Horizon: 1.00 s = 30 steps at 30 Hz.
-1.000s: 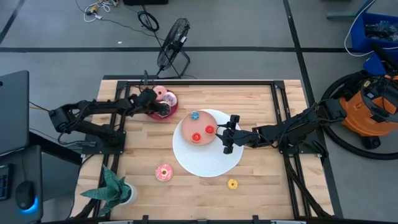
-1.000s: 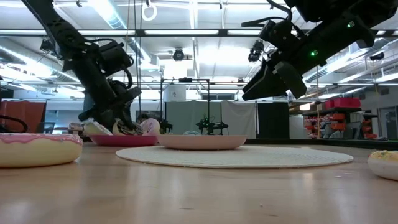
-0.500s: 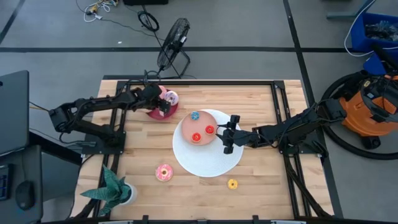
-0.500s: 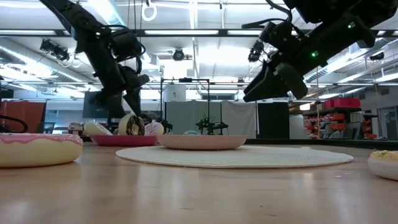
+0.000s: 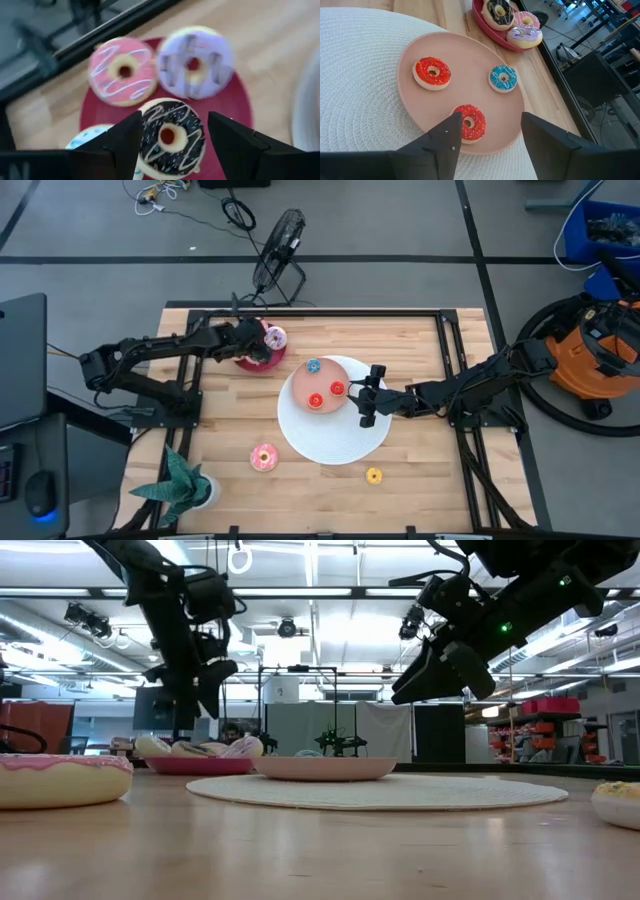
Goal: Pick & Place donuts
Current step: Put the big brown donut on the dark pink plate
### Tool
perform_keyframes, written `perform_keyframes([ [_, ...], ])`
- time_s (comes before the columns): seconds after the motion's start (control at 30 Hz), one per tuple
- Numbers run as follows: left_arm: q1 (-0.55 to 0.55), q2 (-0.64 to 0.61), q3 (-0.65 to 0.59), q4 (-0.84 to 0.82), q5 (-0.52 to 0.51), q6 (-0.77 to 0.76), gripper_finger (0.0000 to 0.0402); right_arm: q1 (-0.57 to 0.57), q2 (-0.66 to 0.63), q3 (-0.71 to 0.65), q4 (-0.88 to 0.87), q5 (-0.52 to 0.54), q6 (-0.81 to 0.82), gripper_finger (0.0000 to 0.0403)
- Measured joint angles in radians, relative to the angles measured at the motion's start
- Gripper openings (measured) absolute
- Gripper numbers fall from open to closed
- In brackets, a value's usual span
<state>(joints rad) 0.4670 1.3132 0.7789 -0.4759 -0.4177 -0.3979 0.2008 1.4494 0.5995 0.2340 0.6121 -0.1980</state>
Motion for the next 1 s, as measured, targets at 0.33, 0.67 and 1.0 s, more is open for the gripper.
perform_keyframes([
  [0.33, -0.175, 0.084, 0.001, -0.031, 0.079, 0.3, 0.0185, 0.0, 0.0, 0.0, 0.006, 0.0, 0.002, 0.0212],
  [0.67, -0.113, 0.215, 0.001, -0.039, -0.038, 0.253, 0.0152, 0.0, 0.0, 0.0, 0.01, 0.0, -0.002, 0.0212],
  [1.0, -0.13, 0.211, 0.001, 0.005, -0.067, 0.312, 0.0151, 0.0, 0.0, 0.0, 0.003, 0.0, 0.0, 0.0212],
])
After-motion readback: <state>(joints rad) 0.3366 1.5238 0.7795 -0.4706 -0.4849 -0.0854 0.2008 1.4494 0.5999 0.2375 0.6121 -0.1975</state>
